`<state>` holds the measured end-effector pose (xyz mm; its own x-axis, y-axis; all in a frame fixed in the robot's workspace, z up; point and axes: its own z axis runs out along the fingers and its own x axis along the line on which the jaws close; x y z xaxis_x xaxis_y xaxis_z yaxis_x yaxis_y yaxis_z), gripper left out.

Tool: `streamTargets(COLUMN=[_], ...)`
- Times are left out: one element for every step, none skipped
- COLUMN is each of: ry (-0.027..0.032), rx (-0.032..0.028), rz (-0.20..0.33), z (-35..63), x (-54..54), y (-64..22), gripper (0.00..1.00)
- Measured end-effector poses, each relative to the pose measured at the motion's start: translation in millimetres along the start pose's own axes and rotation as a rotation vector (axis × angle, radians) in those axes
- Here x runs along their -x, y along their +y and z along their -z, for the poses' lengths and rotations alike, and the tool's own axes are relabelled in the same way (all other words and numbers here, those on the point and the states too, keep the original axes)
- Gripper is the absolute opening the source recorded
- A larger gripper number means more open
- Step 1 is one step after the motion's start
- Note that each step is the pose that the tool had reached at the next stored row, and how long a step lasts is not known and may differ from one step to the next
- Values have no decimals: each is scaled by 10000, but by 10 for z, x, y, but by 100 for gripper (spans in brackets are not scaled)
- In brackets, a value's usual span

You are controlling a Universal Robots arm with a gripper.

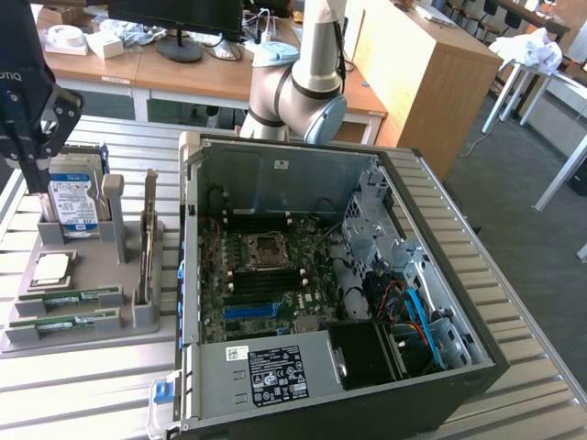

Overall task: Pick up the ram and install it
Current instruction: 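Pick up the ram and move it above insertion slot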

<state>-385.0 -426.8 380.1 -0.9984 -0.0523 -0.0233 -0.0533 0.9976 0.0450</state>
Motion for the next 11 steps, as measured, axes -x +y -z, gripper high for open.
streamTargets(ry=[8,16,24,32,40,49,58,65,74,82,90], rx=[5,9,13,18,21,25,30,34,38,42,47], rz=[177,353,532,718,897,1076,1268,1446,1627,1807,1986], z=[-1,-1,-1,-2,-2,-2,-2,-3,-3,-3,-3], x=[0,0,0,0,0,0,0,0,0,0,0], y=[0,0,0,0,0,0,0,0,0,0,0], gripper=[10,10,10,10,10,10,10,10,10,10,10])
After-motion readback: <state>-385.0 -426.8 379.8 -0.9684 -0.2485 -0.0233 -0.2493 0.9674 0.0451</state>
